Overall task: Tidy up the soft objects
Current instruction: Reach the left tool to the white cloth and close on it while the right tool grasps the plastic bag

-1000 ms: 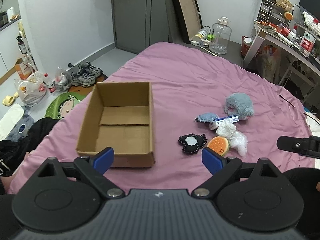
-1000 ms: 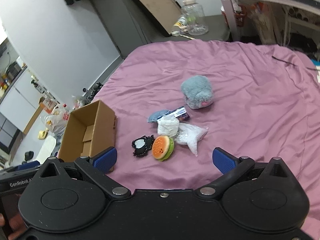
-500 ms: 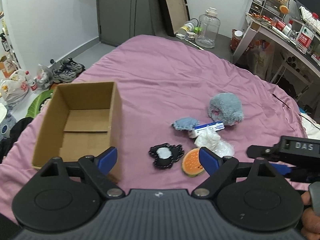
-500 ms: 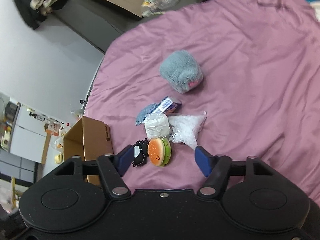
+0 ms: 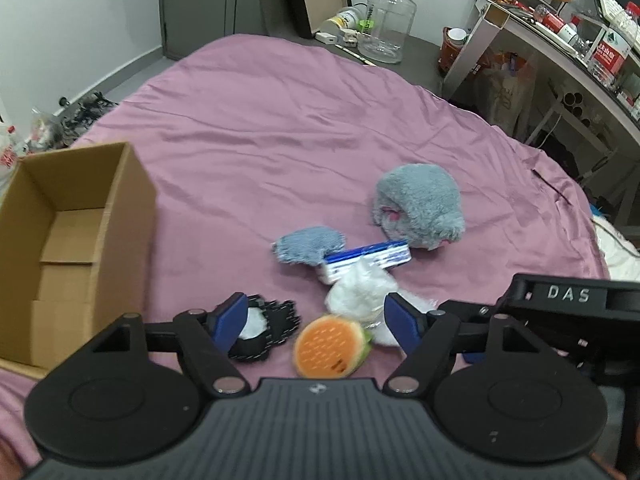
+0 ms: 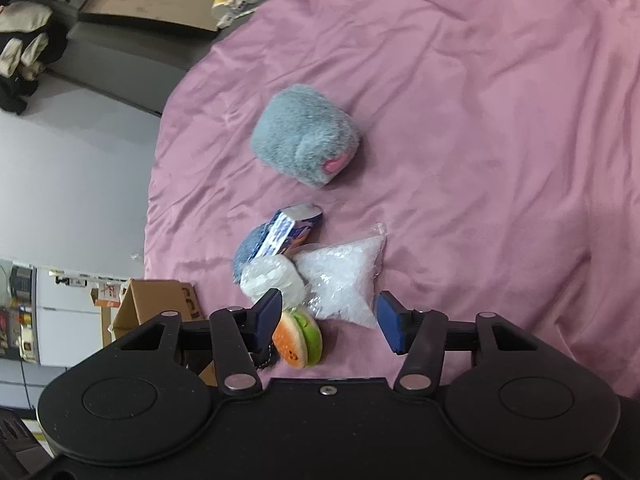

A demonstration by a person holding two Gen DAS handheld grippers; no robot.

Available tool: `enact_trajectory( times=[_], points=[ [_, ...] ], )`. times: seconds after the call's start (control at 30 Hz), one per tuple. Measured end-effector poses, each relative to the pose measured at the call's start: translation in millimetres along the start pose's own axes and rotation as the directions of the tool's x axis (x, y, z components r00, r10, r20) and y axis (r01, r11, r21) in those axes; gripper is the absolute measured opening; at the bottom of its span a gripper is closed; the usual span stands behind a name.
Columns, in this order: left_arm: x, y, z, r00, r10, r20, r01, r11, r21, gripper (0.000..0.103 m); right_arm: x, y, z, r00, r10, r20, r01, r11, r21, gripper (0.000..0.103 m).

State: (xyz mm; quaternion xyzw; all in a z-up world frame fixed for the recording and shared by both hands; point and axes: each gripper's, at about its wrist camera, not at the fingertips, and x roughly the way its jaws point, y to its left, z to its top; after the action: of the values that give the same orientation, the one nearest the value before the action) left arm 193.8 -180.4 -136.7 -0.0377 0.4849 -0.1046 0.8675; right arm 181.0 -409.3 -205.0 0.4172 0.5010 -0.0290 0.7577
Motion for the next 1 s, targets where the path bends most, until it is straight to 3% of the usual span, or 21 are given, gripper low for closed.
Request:
enact_trajectory(
  times=[0.37,0.47,0.53,0.73,1.0],
  points=[
    [47.8,-4.0,8.9,0.998,-0.041,-0.046,0.036,0.995,-0.091,0.073,29.5,-22.7,16.8,0.998,0.009,-0.069,0.001,0.991,0.134,0.051],
    [59.4,-2.6,8.3,0.997,-0.042,-0.071,0.034,0.992,-0.121,0.066,37.0,-21.9,19.3,0.998,0.001,-0.068,0.008,0.99,0.142,0.051],
    [65.4,0.4,7.3,0.994,-0.061,-0.087,0.046,0.987,-0.155,0.048,43.4,-22.1,20.8,0.997,0.005,-0.081,0.007,0.989,0.149,0.051],
    [69.7,10.4,7.5,0.992,-0.067,-0.11,0.039,0.969,-0.244,0.046,62.4,-23.9,24.3,0.994,0.008,-0.113,0.011,0.985,0.17,0.05],
    [52.3,12.9,15.0,0.995,-0.07,-0.074,0.046,0.958,-0.282,0.046,59.1,-19.0,22.0,0.995,0.018,-0.099,-0.002,0.987,0.158,0.024]
  ],
)
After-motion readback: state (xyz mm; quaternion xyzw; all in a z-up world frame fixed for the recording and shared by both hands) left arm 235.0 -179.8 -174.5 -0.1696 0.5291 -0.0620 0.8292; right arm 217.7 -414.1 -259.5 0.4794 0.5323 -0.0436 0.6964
